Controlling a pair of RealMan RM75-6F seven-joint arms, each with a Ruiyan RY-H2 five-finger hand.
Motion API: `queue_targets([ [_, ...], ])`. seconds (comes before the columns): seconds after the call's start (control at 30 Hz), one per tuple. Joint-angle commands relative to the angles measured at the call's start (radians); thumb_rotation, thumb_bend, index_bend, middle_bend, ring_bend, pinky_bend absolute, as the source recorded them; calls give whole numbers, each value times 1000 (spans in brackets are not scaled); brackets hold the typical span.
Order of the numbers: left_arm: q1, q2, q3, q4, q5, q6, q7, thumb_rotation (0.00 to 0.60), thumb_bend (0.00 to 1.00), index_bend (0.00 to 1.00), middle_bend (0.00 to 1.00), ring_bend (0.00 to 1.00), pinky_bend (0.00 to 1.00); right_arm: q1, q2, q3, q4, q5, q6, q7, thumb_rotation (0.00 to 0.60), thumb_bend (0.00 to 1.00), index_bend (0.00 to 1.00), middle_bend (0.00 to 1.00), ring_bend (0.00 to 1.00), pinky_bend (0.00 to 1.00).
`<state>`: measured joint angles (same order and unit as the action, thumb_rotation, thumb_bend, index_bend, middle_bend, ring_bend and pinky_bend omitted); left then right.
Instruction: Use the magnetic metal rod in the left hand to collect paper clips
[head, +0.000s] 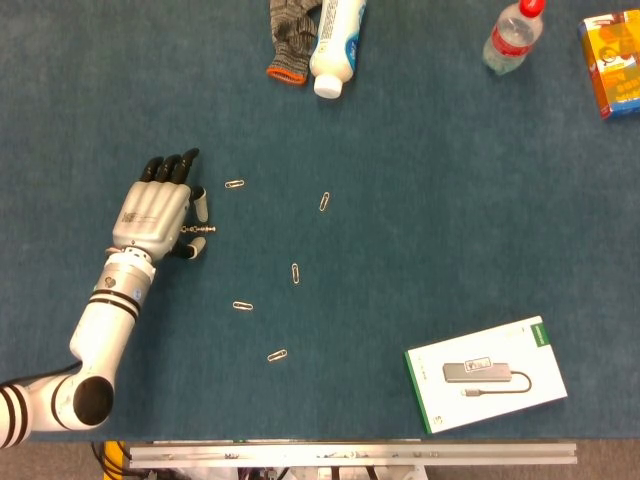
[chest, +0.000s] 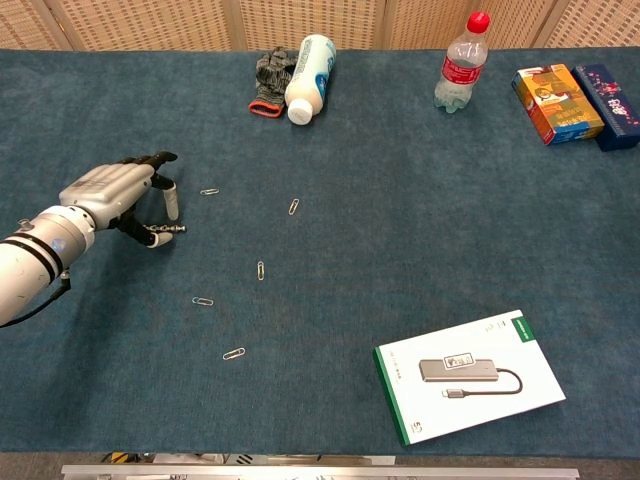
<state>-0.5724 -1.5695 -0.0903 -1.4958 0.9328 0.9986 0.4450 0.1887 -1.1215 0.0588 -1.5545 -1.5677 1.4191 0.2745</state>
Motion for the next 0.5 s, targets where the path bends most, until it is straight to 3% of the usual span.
queue_targets([
  [0.03, -3, -3, 2, 8, -4, -5, 4, 600, 246, 492, 0, 0, 8, 0, 0, 1, 0, 2, 1, 1, 600, 122, 376, 394, 289, 438],
  [0.5, -18, -6, 1, 22, -29, -19, 20, 600, 252, 513, 0, 0, 8, 0, -1, 0, 1, 3, 1, 2, 600, 122, 376, 394, 289, 438],
])
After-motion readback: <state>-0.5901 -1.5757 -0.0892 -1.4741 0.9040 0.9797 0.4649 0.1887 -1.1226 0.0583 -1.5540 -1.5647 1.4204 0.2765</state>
